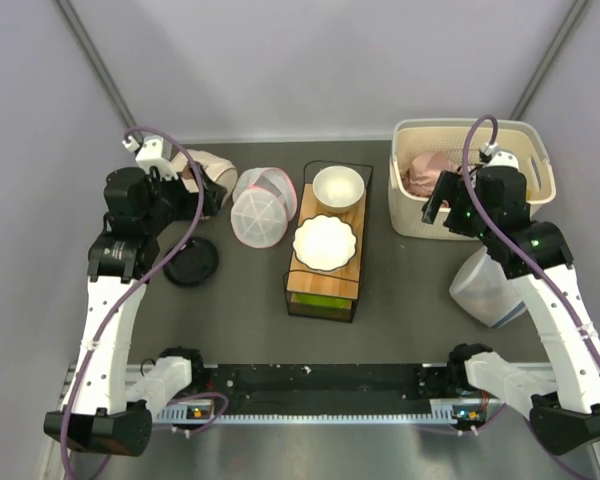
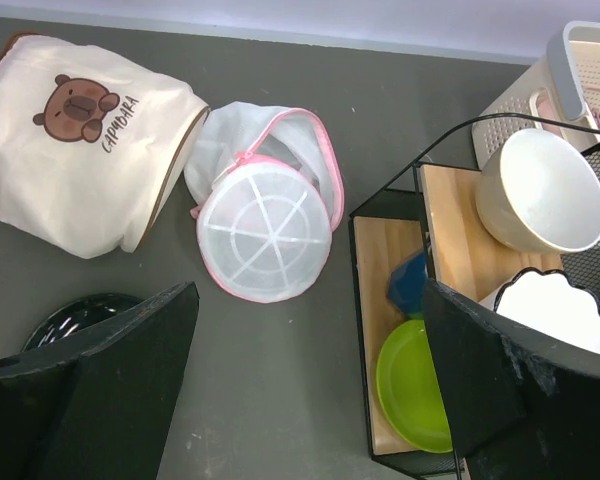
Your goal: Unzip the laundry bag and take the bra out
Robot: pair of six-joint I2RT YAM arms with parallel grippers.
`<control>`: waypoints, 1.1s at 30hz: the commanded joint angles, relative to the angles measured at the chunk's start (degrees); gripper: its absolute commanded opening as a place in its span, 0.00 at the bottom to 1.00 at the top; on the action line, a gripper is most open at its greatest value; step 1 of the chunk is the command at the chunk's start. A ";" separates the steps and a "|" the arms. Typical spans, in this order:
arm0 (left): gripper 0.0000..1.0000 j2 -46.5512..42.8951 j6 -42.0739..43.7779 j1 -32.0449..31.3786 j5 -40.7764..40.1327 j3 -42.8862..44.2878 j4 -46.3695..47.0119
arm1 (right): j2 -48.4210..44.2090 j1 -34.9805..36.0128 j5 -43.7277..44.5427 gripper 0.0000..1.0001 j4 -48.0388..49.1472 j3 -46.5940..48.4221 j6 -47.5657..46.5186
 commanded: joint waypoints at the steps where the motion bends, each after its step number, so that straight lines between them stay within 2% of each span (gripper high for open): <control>1: 0.99 0.35 0.63 -0.07 1.03 2.58 0.37 | -0.67 0.08 1.96 0.99 2.68 2.56 -0.21; 13: 0.99 2.02 0.72 -0.07 1.11 3.55 -1.12 | -1.64 0.08 4.42 0.99 4.44 1.86 -1.35; 17: 0.99 3.95 1.60 -0.51 0.94 5.21 -2.71 | -2.17 0.16 11.69 0.99 4.09 0.28 -1.53; 22: 0.99 7.19 2.13 -2.97 -6.87 6.10 -4.55 | -5.15 0.08 20.05 0.99 0.75 -1.66 -0.13; 27: 0.99 9.66 1.34 -3.06 -5.58 7.41 -4.73 | -8.50 0.08 29.20 0.99 -5.22 -7.63 8.03; 33: 0.99 11.51 0.11 -3.24 -3.46 8.03 -3.24 | -7.01 -2.82 26.49 0.99 -10.41 -16.33 18.49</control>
